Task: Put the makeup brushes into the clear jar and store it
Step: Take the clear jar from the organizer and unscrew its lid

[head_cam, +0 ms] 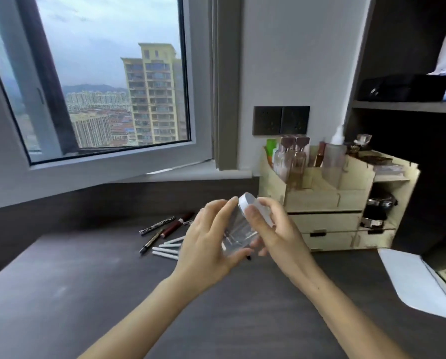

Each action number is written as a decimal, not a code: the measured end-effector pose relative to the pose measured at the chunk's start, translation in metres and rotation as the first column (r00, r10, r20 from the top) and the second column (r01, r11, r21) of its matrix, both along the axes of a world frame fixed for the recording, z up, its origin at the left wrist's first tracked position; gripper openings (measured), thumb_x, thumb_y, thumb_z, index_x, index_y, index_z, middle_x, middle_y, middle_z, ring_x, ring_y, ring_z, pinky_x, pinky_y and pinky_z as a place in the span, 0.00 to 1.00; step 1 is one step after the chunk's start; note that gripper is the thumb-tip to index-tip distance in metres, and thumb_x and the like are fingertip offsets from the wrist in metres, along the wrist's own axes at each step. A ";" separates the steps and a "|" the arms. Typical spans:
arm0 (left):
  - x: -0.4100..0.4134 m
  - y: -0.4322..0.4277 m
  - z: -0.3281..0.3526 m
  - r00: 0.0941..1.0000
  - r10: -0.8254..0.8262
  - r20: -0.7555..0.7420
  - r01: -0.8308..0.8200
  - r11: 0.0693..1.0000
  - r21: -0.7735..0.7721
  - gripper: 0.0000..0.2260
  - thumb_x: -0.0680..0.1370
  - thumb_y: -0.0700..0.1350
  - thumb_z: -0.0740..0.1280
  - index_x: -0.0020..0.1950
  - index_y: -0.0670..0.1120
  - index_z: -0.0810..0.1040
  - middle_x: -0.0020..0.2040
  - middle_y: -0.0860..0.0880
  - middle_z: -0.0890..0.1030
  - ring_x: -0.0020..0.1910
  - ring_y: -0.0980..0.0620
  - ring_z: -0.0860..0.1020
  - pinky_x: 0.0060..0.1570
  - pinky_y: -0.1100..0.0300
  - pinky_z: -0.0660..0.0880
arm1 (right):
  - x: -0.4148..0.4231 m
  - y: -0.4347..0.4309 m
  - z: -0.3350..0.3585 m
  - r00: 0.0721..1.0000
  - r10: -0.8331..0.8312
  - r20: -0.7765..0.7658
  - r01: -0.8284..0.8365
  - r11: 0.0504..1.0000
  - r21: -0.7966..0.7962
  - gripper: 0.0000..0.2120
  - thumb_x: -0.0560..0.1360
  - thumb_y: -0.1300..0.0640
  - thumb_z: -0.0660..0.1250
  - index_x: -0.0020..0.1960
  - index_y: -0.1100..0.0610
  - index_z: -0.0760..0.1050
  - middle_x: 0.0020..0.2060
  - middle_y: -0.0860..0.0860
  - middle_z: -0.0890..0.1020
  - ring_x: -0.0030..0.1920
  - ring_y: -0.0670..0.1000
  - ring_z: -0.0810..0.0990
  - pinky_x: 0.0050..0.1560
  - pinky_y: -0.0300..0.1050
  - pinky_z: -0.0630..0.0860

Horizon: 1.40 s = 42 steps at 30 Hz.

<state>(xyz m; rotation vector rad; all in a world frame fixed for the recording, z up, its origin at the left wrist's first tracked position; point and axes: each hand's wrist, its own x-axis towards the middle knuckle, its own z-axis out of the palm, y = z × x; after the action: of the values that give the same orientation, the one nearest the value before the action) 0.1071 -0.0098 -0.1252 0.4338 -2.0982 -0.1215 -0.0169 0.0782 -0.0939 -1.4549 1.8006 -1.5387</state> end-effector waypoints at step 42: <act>0.119 -0.067 -0.069 0.832 0.197 -0.518 0.274 0.665 0.694 0.25 0.66 0.54 0.74 0.60 0.51 0.73 0.57 0.52 0.79 0.55 0.50 0.79 0.51 0.61 0.75 | -0.013 -0.019 -0.130 0.913 0.125 -0.389 0.007 0.947 0.320 0.08 0.71 0.56 0.70 0.49 0.50 0.74 0.53 0.42 0.78 0.57 0.45 0.74 0.53 0.33 0.66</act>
<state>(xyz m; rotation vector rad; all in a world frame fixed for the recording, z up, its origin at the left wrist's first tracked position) 0.2256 -0.0773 -0.1938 0.7350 -1.3735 -1.0620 -0.0297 0.0595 -0.2237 -1.7326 2.0883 -0.9008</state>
